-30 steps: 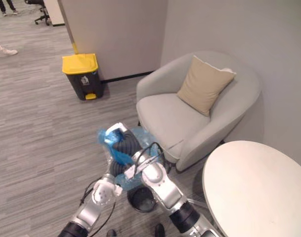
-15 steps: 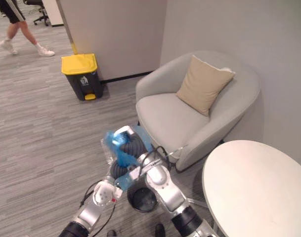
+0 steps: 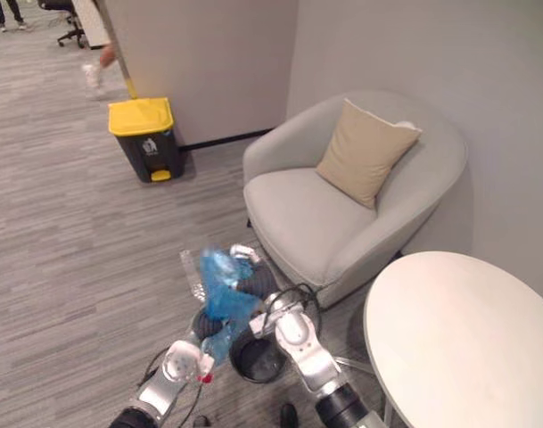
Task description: Gather rubbish on tea table into small bin, then transfer packed bag to large trash can.
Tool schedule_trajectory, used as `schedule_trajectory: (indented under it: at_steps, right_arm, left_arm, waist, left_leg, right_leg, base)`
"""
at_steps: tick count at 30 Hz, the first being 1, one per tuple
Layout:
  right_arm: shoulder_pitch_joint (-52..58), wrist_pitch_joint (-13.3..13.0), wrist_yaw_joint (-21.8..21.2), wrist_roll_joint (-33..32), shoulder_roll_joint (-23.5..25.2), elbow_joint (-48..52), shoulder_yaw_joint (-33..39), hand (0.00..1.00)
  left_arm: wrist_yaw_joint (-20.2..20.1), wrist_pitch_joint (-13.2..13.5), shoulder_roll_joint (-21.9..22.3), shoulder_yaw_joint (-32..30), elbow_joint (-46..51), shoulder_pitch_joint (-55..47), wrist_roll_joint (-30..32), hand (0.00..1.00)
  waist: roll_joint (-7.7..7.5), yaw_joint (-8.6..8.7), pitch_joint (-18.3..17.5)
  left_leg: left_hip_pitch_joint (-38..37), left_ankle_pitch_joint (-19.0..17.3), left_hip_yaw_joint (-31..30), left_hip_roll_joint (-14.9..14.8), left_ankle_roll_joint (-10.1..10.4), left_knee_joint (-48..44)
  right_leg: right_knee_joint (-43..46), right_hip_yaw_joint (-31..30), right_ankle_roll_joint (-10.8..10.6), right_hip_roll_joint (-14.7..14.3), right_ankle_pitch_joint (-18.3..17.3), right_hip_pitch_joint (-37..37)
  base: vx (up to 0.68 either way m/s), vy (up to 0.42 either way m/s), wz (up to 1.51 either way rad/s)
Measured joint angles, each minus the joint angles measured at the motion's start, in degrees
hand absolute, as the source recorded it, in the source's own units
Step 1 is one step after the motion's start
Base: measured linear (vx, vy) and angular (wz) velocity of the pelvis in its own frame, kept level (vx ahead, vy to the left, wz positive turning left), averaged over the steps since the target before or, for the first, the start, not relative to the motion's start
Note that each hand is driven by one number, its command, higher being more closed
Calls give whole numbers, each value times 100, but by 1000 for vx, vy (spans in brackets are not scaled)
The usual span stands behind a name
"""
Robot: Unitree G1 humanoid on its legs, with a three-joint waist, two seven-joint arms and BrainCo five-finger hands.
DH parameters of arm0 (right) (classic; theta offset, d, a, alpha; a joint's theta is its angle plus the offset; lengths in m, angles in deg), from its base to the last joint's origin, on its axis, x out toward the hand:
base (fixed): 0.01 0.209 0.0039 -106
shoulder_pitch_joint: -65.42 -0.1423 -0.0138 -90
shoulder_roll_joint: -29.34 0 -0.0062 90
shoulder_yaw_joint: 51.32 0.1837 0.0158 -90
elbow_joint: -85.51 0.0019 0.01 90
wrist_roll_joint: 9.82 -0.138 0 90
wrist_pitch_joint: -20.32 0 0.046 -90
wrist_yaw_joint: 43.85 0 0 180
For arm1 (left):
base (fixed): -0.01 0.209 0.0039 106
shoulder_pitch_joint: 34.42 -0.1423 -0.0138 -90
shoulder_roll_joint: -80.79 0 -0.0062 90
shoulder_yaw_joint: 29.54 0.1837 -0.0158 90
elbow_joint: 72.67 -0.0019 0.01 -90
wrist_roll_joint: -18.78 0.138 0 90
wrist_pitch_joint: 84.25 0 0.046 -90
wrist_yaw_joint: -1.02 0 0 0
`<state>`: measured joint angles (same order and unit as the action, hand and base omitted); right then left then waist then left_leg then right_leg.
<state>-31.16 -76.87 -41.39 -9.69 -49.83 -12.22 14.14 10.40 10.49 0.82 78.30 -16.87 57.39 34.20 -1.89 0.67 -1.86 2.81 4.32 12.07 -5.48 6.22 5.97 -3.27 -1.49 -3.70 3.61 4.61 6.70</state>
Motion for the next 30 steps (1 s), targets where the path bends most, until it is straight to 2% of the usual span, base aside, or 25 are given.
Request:
schedule_trajectory:
  at_steps: [5,12,17,20,22,27,30]
  right_arm:
    - [21,90,22,224,49,-463,85,0]
    - [14,102,-251,215,23,-923,69,0]
    - [1,104,-424,216,-170,-1184,-84,0]
    - [8,105,-502,222,-346,-1239,-76,0]
    - [74,105,-574,221,-442,-1238,151,0]
    - [473,105,-641,195,-435,-1230,685,0]
    - [696,104,-660,-174,-353,-1228,1046,0]
  left_arm:
    - [-90,-48,5,-84,-499,19,-110,100]
    - [-224,-127,24,-39,-1261,193,-174,100]
    - [-243,-158,69,58,-1675,345,-170,100]
    - [-362,-169,36,-142,-1828,357,-167,100]
    - [-494,-133,-83,-566,-1820,296,-221,100]
    - [-634,-127,-275,-847,-1585,-22,-380,100]
    - [-714,-127,-279,-1027,-1578,-94,-434,100]
  waist:
    - [14,0,10]
    - [43,-7,31]
    - [47,-13,51]
    - [60,-20,110]
    - [73,-29,238]
    - [116,-39,291]
    - [152,-42,316]
  left_leg:
    - [7,0,-4,7,0,1]
    - [37,-1,-22,8,0,4]
    - [102,0,-26,9,0,3]
    - [103,-1,-21,11,0,2]
    - [101,-2,-20,8,0,1]
    - [110,-32,-15,9,-6,0]
    - [110,-47,-12,9,2,0]
  right_leg:
    - [-18,14,-4,4,10,3]
    - [-107,41,-1,9,26,7]
    - [-131,50,-1,9,72,22]
    - [-134,50,-2,10,73,23]
    - [-134,46,-2,9,73,22]
    - [-144,43,-9,12,64,28]
    - [-154,46,-15,13,56,26]
  base:
    - [0,0,0]
    - [0,0,0]
    - [0,0,0]
    - [0,0,0]
    - [0,0,0]
    - [0,0,0]
    - [0,0,0]
